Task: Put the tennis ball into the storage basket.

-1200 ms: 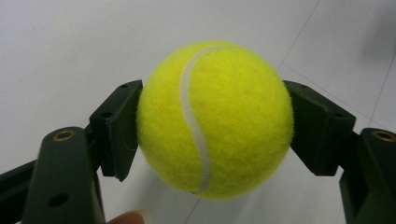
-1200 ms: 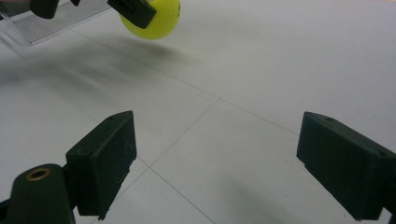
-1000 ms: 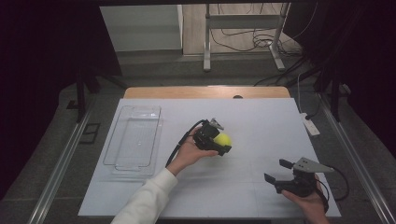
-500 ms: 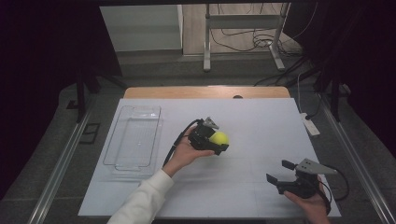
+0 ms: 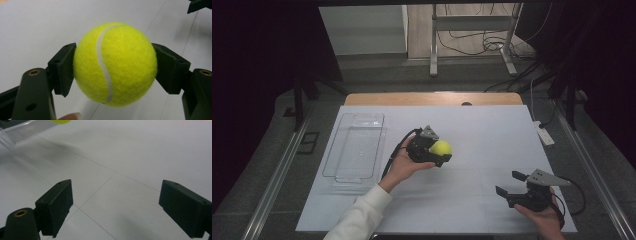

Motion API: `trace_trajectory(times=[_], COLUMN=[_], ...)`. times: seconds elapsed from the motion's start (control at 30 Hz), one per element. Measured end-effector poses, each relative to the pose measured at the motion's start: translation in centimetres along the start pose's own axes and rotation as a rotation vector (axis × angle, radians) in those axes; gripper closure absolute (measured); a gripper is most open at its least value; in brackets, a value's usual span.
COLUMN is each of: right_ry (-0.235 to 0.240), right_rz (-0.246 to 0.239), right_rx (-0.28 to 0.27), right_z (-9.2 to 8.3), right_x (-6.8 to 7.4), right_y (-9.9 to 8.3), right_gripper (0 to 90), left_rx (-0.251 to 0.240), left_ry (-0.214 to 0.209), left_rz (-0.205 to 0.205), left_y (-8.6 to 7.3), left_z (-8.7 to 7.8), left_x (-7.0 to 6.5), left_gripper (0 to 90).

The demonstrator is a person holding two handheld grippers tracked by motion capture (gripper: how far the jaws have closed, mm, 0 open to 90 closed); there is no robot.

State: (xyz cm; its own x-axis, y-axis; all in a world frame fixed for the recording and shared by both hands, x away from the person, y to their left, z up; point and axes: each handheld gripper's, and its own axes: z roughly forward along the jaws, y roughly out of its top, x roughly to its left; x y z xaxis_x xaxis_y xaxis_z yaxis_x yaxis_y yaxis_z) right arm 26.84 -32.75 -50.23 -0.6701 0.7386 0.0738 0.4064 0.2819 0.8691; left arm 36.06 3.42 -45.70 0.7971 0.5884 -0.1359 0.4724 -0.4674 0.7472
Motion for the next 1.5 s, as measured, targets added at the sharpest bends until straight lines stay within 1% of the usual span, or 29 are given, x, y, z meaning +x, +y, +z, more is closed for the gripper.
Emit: trace_trajectory(times=[0.13,0.2,0.37,0.7,0.97,1.03,1.17,1.5], right_ry=[0.004,0.010,0.012,0.014,0.018,0.018,0.017,0.015], right_rz=[-0.005,-0.006,-0.011,-0.019,-0.018,-0.018,-0.019,-0.022], right_rx=[-0.007,-0.004,0.000,0.001,0.006,0.007,0.009,0.013], right_z=[0.0,0.2,0.3,0.2,0.4,0.4,0.4,0.4], right_x=[0.2,0.2,0.2,0.3,0.2,0.2,0.2,0.1], right_y=[0.1,0.2,0.2,0.2,0.1,0.1,0.1,0.1], right_gripper=[12.4,12.3,12.4,12.4,12.4,12.3,12.4,12.4], left_rx=[-0.019,-0.019,-0.024,-0.033,-0.056,-0.069,-0.080,-0.097], left_ry=[-0.002,0.003,0.012,0.010,0.019,0.021,0.029,0.038], left_rz=[-0.004,-0.003,-0.009,-0.007,-0.021,-0.025,-0.032,-0.042], left_y=[-0.1,-0.2,-0.4,-0.4,-0.4,-0.4,-0.5,-0.4], left_z=[-0.8,-1.1,-1.5,-2.0,-2.8,-3.1,-3.5,-4.1], left_x=[0.1,0.1,0.3,0.5,0.8,0.9,1.3,1.6], left_gripper=[26.7,26.6,26.6,26.6,26.6,26.6,26.6,26.6])
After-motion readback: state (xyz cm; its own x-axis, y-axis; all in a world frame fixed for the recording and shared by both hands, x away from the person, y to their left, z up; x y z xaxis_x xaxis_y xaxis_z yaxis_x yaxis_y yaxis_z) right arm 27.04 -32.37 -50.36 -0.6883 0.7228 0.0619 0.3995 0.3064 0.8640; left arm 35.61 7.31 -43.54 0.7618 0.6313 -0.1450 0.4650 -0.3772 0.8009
